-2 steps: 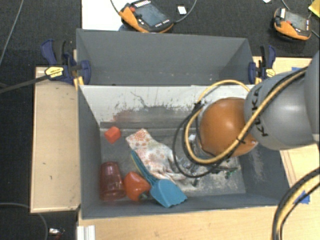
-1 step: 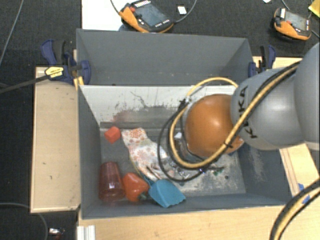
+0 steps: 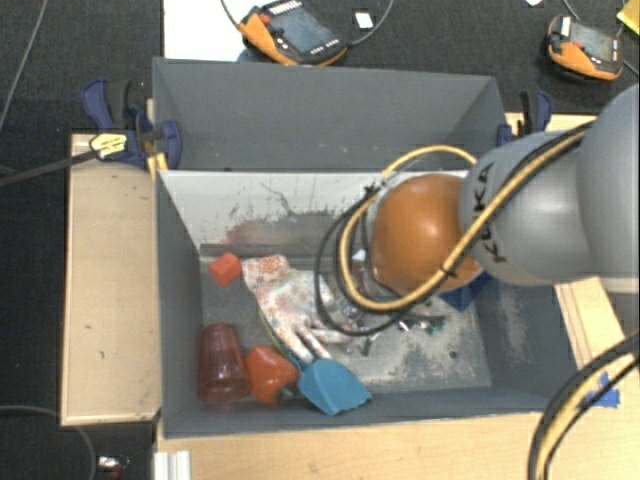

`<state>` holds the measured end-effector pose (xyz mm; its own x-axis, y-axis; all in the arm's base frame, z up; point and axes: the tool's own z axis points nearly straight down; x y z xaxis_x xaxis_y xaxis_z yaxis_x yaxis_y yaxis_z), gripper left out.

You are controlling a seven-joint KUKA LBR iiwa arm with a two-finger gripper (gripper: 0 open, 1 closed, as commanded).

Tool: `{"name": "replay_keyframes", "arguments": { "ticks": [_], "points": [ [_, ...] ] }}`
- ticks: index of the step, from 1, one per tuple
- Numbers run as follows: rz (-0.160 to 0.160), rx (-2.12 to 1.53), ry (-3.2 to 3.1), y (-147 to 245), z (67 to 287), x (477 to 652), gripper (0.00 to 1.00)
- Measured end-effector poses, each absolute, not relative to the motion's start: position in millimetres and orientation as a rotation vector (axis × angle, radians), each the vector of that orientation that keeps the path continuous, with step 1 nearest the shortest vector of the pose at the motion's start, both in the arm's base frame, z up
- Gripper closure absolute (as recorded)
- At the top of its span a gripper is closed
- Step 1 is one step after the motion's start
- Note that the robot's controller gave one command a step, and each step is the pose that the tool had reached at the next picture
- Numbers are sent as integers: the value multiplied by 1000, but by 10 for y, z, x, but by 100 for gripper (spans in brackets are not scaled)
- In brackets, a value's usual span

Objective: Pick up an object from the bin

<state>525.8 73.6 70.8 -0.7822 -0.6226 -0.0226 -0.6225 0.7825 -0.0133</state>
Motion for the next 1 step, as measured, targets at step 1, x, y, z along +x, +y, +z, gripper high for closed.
{"name": "replay_keyframes", "arguments": {
  "ticks": [1],
  "points": [
    [-2,-1031,2938,869,763,5118,100]
  ]
}}
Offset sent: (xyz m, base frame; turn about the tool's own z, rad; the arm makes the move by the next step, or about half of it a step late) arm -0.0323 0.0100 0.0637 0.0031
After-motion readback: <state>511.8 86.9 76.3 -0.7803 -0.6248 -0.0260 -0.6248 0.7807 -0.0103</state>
